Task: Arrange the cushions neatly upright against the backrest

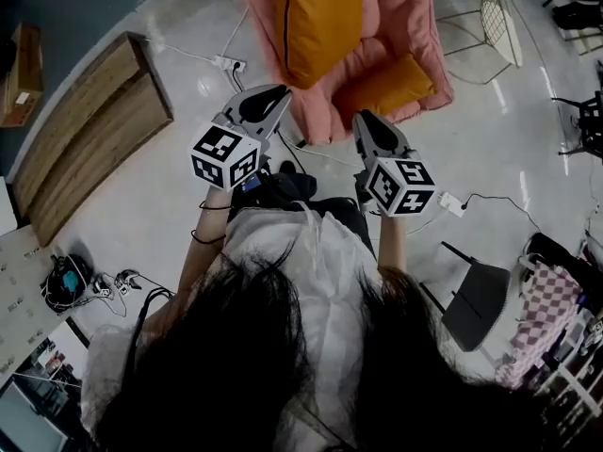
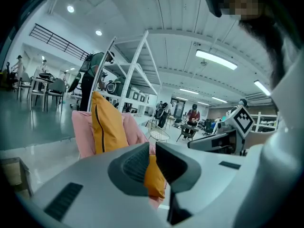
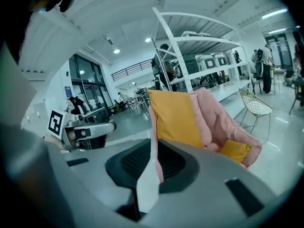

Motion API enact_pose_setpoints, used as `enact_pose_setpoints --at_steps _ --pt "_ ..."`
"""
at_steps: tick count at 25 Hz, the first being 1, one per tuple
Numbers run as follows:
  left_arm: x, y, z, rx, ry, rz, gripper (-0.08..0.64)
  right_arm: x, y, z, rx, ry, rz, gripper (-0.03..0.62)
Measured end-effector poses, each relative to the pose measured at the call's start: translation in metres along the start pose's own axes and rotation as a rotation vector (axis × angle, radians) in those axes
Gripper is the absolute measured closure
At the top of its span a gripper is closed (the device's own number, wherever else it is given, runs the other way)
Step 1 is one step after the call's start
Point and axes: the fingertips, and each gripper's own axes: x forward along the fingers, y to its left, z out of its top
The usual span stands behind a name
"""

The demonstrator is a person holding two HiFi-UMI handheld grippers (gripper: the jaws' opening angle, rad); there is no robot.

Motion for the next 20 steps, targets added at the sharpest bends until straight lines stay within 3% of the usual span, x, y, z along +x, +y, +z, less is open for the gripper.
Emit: enact_pose_setpoints --at_steps 5,10,14,17,20 --pt "0.02 0.019 -0.006 -0.02 0.027 -0.013 0.522 0.015 -0.018 0.009 -0.011 0.026 -0.04 0.535" --pt "0.042 0.03 -0.02 -0.043 0.075 0.034 0.52 0.033 -0.045 0.029 -0.049 0.044 -0.025 0.535" --pt "0.053 0.045 -0.029 -0.097 0.093 0.093 0.5 0.052 -0.063 0.052 -0.091 0.05 0.029 0.535" --pt "0.059 0.066 -0.038 -0.139 0.108 0.172 0.367 0.081 -0.073 0.071 -0.144 0.076 0.103 0.535" --pt "0.063 0.091 -0.053 -0.187 0.132 0.254 0.365 0.121 -0.081 0.092 -0.208 0.108 0.18 0.535"
